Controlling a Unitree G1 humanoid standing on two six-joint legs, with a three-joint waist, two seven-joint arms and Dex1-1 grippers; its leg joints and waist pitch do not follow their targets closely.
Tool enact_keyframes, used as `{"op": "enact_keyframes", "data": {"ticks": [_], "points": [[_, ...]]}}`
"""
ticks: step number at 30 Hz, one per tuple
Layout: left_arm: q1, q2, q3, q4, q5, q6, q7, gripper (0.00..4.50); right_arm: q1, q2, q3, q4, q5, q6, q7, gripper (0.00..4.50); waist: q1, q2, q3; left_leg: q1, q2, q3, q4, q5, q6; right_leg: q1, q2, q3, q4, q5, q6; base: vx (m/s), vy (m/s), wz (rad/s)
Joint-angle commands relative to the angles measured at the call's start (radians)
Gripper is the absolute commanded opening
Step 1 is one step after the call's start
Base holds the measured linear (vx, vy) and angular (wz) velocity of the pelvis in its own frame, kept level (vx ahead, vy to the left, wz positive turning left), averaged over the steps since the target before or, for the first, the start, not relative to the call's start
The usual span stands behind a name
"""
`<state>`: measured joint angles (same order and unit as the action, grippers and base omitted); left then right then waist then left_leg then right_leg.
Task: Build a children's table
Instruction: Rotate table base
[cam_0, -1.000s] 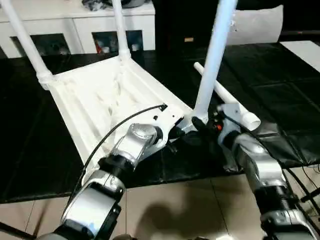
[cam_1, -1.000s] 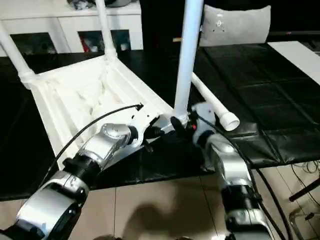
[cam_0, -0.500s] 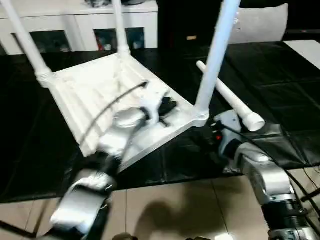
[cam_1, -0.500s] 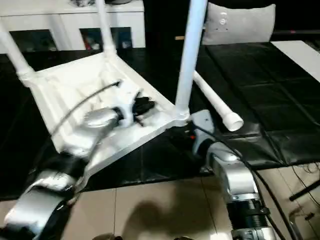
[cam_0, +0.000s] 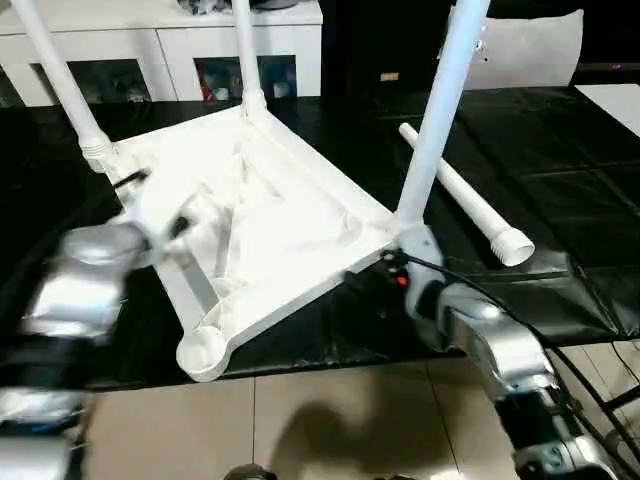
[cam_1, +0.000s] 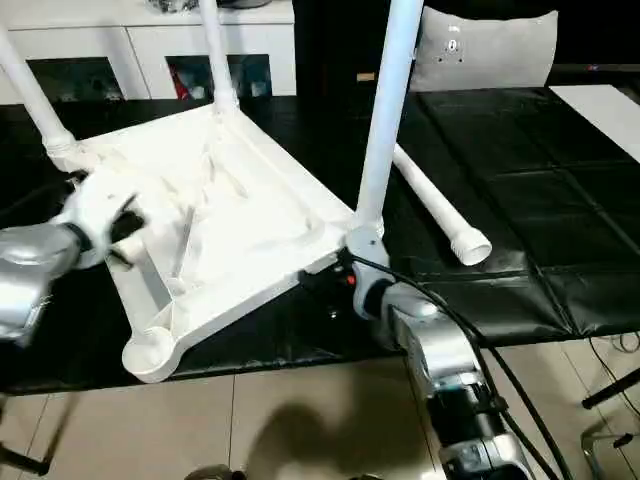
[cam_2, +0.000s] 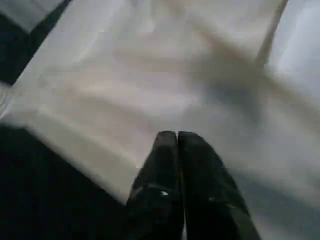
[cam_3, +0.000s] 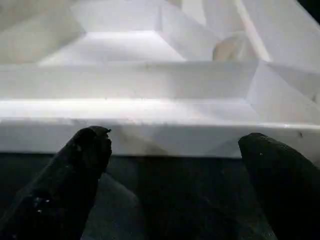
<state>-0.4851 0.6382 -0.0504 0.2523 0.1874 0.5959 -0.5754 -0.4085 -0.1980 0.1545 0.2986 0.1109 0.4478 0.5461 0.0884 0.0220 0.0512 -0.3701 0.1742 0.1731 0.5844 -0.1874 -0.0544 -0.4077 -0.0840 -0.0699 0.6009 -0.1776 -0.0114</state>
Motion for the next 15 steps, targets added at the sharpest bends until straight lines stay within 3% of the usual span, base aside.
{"op": "enact_keyframes", "data": {"ticks": [1,6,8,12,13,15], "points": [[0.019,0.022,-0.023,-0.040,0.014,0.064,-0.026,0.09,-0.023,-0.004,0.008,0.032,-0.011,0.007,0.013,4.50,-0.003,0.013,-0.060,0.012,0.047,-0.019,-0.077,-0.227,-0.020,0.050,-0.060,0.049,-0.059,-0.156,-0.207,0.000,0.000,0.00],[0.045,0.018,-0.027,-0.082,-0.017,0.130,-0.073,0.09,-0.044,-0.002,0.016,0.064,-0.015,0.004,0.030,4.50,-0.001,0.011,-0.062,0.012,0.047,-0.018,-0.074,-0.213,-0.017,0.051,-0.062,0.049,-0.058,-0.148,-0.221,0.000,0.000,0.00],[0.080,0.043,-0.078,-0.129,-0.023,0.163,-0.148,0.09,-0.066,0.002,0.024,0.104,-0.022,-0.008,0.033,4.50,-0.001,0.009,-0.061,0.012,0.047,-0.017,-0.074,-0.210,-0.012,0.049,-0.062,0.049,-0.059,-0.152,-0.227,0.000,0.000,0.00],[0.097,0.061,-0.107,-0.163,-0.041,0.171,-0.197,0.09,-0.083,0.009,0.027,0.138,-0.024,-0.019,0.033,4.50,-0.001,0.011,-0.063,0.011,0.046,-0.018,-0.073,-0.199,-0.009,0.052,-0.062,0.049,-0.056,-0.145,-0.229,0.000,0.000,0.00],[0.111,0.087,-0.141,-0.201,-0.072,0.167,-0.267,0.09,-0.106,0.022,0.026,0.186,-0.027,-0.038,0.029,4.50,0.002,0.004,-0.065,0.013,0.048,-0.019,-0.072,-0.198,-0.009,0.050,-0.068,0.049,-0.055,-0.153,-0.236,0.000,0.000,0.00],[0.127,0.128,-0.193,-0.252,-0.101,0.170,-0.369,0.09,-0.139,0.042,0.019,0.256,-0.033,-0.069,0.016,4.50,-0.002,0.007,-0.062,0.015,0.049,-0.019,-0.074,-0.215,-0.012,0.047,-0.068,0.050,-0.057,-0.183,-0.242,0.000,0.000,0.00]]}}
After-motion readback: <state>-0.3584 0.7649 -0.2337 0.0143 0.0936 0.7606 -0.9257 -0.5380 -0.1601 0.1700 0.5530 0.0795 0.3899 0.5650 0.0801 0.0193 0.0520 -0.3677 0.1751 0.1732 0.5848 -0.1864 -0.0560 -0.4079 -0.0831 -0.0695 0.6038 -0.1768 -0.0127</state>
